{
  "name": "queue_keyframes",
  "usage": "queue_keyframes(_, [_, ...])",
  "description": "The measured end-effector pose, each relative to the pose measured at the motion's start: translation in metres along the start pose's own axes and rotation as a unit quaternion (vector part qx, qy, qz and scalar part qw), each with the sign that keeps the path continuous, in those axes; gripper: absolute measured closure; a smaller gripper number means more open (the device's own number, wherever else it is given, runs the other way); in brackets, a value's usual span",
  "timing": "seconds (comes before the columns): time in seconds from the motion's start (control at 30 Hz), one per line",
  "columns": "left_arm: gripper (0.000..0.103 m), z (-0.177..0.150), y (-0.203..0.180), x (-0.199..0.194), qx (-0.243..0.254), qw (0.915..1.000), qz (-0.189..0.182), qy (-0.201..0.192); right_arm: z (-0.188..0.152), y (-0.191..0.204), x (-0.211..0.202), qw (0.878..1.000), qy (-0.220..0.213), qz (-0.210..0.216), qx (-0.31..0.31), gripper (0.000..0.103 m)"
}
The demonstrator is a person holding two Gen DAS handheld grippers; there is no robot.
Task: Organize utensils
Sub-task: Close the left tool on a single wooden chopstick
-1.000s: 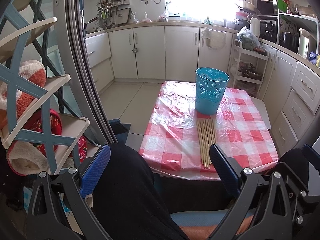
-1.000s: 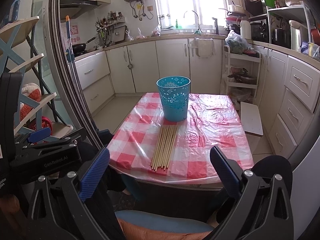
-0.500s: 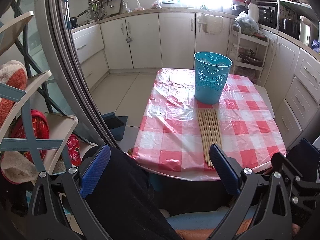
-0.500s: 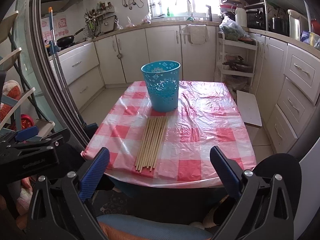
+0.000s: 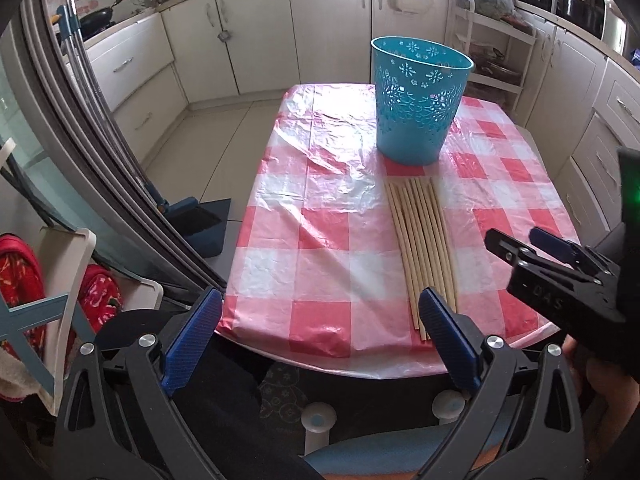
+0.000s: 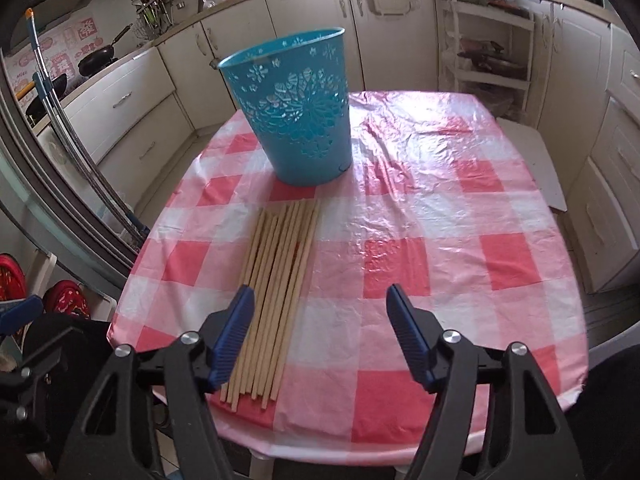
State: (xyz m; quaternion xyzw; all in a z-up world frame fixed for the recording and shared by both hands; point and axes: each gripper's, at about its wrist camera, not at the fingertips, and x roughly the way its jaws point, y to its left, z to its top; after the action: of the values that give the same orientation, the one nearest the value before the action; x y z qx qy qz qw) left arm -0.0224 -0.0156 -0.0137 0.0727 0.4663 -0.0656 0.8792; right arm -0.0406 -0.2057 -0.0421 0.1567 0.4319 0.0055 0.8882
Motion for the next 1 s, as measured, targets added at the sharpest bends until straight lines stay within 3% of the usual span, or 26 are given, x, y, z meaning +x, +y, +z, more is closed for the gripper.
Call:
queue_keyframes(0.07, [0.008, 0.003, 0.001, 0.009, -0.006, 1.0, 0.0, 0.007, 0.006, 0.004, 0.017, 1.0, 0.012, -0.001, -0.009, 0.051])
queue_keyframes(0.27, [0.009, 0.013, 0.009, 0.032, -0.024, 0.9995, -0.004, 0.018, 0.019, 0.003, 0.06, 0.999, 0.033, -0.004, -0.008, 0.068])
queue_keyframes(0.57, [0.009, 0.029, 0.003, 0.066, -0.028, 0.999, -0.016, 0.031, 0.033, 0.007, 0.083, 0.999, 0.036, -0.001, -0.033, 0.072])
queue_keyframes(0.83, [0.009, 0.051, -0.024, 0.106, -0.012, 0.9984, -0.015, 0.052, 0.042, 0.002, 0.09, 0.996, 0.06, -0.004, -0.073, 0.079])
queue_keyframes(1.0, [0.012, 0.061, -0.037, 0.137, -0.007, 0.9977, -0.004, 0.067, 0.042, -0.007, 0.088, 0.99, 0.089, 0.002, -0.106, 0.092])
